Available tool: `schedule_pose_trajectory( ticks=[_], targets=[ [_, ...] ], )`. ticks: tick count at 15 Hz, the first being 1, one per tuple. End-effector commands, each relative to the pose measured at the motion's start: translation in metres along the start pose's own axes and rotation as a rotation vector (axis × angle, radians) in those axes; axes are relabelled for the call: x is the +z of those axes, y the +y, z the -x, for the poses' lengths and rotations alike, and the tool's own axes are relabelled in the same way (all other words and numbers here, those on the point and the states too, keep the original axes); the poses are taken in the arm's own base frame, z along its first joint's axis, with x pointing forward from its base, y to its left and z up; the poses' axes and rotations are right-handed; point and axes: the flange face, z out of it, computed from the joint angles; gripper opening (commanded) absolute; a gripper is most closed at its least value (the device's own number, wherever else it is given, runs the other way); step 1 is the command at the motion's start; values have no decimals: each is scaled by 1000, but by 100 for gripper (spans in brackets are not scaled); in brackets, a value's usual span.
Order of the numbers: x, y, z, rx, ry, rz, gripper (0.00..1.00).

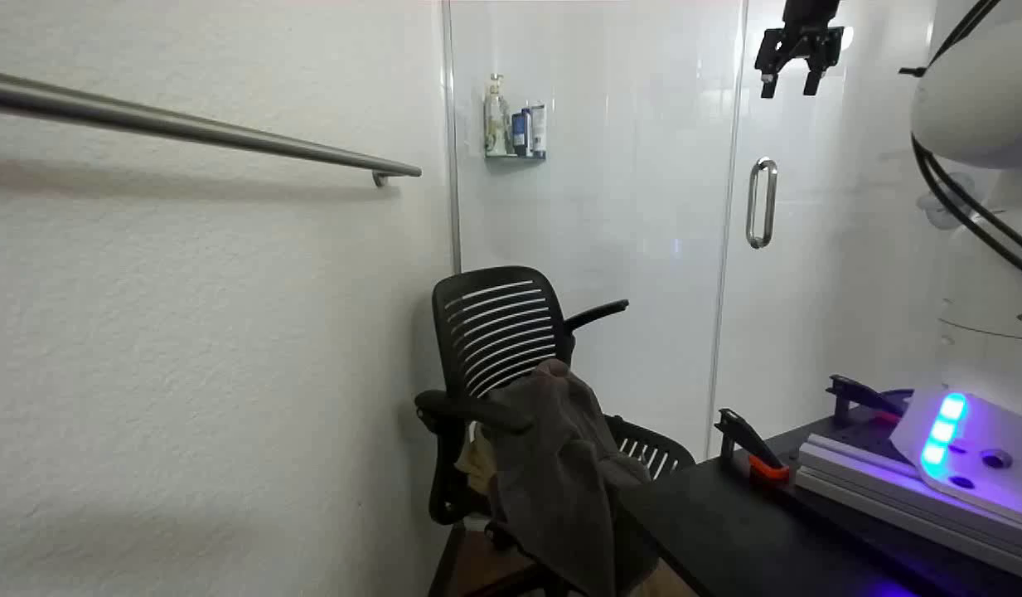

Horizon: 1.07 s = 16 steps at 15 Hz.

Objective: Put the first towel on top of the backrest of the chair

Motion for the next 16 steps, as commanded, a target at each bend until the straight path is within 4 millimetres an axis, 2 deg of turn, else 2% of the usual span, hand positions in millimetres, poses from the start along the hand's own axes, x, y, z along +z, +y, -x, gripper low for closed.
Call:
schedule_pose_trajectory(
  ticks=[1,3,4,8,10,12,13,14,16],
  targets=[
    [0,0,0,0,-1,0,100],
    [28,-32,0,-102,-103,-18,100],
    [40,-58,9,-152,-127,-17,100],
    [72,-149,44,-364,-222,-1,100],
    [80,-180,61,-479,-285,-5,100],
    [78,-193,73,-580,-348,11,100],
    [66,-191,74,-633,-345,39,100],
    [78,-196,64,-548,-335,13,100],
    [69,-196,69,-596,-337,28,100]
  ],
)
